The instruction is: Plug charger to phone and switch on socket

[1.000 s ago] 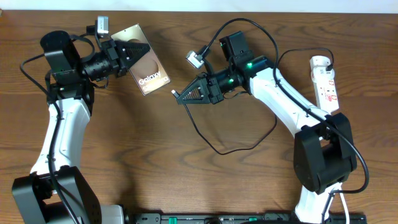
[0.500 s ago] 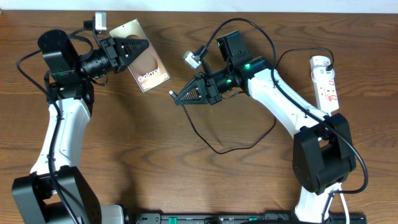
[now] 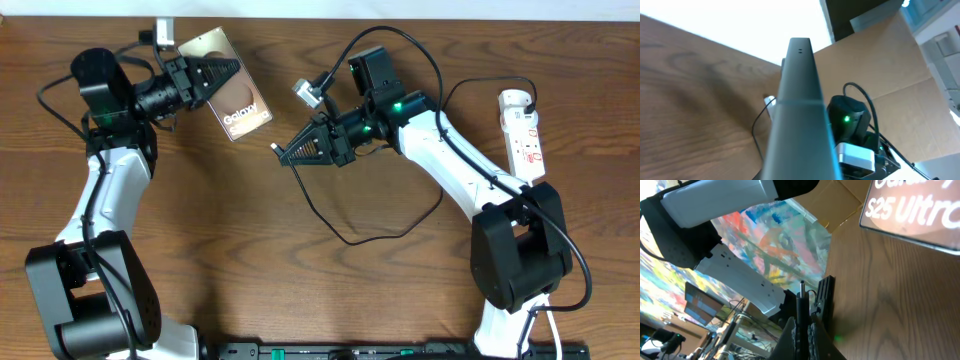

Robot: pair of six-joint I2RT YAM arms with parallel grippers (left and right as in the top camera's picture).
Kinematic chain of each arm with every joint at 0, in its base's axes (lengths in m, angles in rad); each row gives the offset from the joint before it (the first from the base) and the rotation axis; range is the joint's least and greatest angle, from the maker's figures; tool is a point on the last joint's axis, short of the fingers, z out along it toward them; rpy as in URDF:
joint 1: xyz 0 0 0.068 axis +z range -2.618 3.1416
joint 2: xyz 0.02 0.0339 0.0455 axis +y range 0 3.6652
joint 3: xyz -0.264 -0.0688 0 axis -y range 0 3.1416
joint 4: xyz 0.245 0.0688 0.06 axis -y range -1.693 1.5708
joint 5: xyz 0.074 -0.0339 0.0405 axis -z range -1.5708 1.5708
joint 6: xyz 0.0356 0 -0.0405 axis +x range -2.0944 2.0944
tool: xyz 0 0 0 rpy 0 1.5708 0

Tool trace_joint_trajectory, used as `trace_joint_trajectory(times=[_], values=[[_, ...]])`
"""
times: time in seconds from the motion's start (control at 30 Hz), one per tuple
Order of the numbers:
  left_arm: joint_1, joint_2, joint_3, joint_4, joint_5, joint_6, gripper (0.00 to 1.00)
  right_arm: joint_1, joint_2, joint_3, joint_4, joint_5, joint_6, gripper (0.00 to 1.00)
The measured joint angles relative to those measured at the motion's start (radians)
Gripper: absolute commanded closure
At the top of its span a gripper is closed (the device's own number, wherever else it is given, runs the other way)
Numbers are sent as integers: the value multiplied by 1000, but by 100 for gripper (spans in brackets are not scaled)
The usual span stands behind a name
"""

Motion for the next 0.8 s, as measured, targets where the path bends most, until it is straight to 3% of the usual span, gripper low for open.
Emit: trace_joint_trajectory(times=[0.33, 0.8], values=[[-8, 0, 0, 68, 1, -119, 93, 0, 47, 0, 61, -2, 24, 99], [-41, 0, 0, 68, -10, -147, 93, 0, 111, 0, 233, -2, 188, 99]])
